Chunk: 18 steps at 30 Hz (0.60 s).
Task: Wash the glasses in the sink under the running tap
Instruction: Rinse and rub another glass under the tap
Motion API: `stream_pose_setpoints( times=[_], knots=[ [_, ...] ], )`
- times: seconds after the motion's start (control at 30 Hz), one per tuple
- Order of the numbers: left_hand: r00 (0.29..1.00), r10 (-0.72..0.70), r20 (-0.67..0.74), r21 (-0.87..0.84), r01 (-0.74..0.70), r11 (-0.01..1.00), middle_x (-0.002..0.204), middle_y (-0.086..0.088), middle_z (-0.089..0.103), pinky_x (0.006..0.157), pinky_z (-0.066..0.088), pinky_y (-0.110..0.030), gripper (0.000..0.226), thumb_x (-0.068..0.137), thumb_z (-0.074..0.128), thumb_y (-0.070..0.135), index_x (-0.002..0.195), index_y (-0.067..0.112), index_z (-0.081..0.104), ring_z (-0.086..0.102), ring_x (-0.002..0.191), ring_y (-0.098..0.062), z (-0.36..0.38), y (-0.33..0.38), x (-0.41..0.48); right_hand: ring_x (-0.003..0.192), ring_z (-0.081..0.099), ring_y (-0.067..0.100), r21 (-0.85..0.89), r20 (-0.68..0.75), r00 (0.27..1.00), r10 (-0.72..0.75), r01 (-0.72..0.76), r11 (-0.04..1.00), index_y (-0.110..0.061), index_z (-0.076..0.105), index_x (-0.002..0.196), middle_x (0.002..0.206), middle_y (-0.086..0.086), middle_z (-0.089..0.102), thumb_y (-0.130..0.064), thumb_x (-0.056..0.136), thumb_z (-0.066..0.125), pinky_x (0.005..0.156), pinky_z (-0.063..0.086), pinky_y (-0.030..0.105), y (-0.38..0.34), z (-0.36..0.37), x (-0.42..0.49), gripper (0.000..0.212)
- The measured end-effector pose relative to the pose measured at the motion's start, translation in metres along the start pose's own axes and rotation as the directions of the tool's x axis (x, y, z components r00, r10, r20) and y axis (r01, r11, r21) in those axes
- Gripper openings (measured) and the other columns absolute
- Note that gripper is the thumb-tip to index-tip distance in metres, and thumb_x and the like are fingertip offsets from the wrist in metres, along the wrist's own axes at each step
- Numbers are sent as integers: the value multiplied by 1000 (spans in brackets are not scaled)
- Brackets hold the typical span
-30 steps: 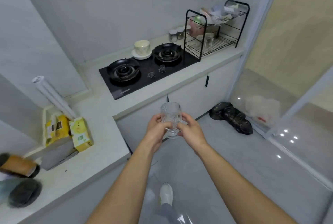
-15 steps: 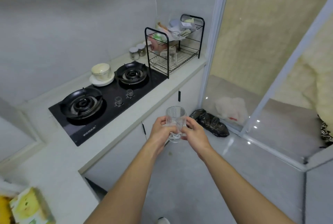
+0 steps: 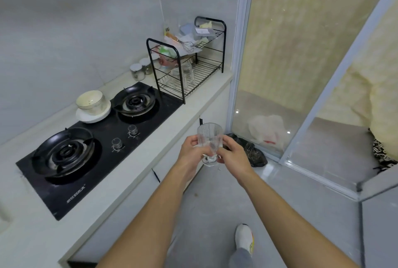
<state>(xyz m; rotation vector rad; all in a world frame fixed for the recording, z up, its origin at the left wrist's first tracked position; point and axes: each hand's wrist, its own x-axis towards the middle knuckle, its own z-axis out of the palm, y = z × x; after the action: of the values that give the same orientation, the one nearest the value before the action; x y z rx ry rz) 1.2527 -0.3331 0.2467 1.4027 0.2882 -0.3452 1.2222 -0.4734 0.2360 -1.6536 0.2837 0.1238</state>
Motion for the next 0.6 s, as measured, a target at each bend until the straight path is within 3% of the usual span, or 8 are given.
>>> stream_pose_setpoints(
  times=[0.2, 0.3, 0.43, 0.6],
  knots=[
    [1000, 13, -18, -24, -14, 1000, 121, -13, 69, 79, 54, -37, 71, 51, 74, -10, 117, 11, 57, 70, 112, -32, 36, 23, 68, 100, 71, 18, -1, 52, 999, -8, 8, 1000, -35, 67, 127, 129, -5, 71, -25, 84, 62, 93, 61, 44, -18, -33, 76, 44],
    [999, 10, -41, -60, -13, 998, 120, -14, 70, 88, 57, -41, 71, 52, 74, -11, 118, 10, 56, 70, 110, -32, 58, 33, 98, 110, 70, 19, 16, 93, 996, -10, 9, 1000, -33, 66, 131, 130, -3, 70, -17, 93, 61, 93, 61, 37, -25, -54, 117, 42],
    [998, 16, -63, -73, -21, 997, 125, -13, 70, 103, 55, -51, 76, 48, 77, -5, 120, 10, 56, 70, 115, -33, 87, 41, 135, 105, 71, 21, -18, 134, 991, -10, 12, 1000, -32, 67, 128, 120, -2, 73, -10, 96, 56, 87, 60, 35, -35, -85, 165, 41],
    [995, 42, -95, 3, -42, 999, 127, -10, 66, 103, 55, -54, 78, 49, 84, 2, 122, 11, 59, 68, 116, -32, 110, 50, 173, 104, 73, 16, -52, 187, 982, -20, 30, 998, -30, 67, 127, 119, -3, 74, -9, 97, 56, 86, 61, 33, -45, -114, 208, 38]
  ],
)
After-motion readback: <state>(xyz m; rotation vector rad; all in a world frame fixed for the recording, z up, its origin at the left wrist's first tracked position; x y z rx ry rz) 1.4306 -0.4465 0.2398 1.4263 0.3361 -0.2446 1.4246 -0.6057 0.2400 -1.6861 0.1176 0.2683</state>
